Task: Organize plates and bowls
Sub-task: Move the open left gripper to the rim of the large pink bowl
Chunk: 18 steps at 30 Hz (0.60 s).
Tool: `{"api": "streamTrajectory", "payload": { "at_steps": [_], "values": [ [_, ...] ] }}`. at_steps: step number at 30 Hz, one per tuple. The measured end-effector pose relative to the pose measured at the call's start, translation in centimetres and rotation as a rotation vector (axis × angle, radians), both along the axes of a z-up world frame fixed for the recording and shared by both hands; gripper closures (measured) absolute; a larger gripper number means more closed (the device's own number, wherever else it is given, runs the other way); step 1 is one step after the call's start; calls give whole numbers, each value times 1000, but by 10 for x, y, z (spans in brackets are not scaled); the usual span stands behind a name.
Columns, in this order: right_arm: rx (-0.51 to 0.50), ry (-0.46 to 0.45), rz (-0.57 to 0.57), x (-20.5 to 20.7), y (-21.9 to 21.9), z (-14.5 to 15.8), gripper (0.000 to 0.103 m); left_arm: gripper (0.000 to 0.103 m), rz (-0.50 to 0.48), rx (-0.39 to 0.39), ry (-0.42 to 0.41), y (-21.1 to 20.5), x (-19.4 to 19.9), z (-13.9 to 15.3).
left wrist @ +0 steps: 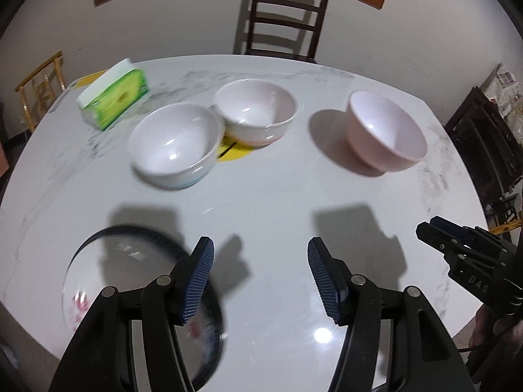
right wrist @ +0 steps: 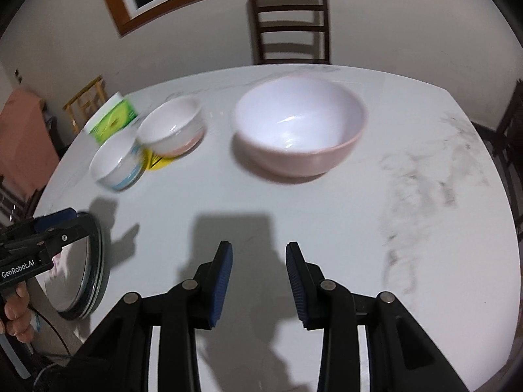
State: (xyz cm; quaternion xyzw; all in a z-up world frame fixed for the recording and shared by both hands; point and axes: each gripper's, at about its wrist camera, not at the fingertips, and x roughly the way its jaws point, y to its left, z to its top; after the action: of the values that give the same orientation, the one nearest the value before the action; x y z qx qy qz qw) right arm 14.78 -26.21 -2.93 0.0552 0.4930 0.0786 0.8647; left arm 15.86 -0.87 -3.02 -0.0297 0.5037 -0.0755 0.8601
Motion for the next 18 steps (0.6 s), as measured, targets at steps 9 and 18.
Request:
{"api": "streamTrajectory", "payload": {
  "at_steps": [9,18],
  "values": [
    [64,-23,-98,40,-54,14,69,46,-37,-56,-19,-49,53,20],
    [99,31,-138,100,-80,11,69,47,-21,-93,67,-82,107,7]
  ]
}}
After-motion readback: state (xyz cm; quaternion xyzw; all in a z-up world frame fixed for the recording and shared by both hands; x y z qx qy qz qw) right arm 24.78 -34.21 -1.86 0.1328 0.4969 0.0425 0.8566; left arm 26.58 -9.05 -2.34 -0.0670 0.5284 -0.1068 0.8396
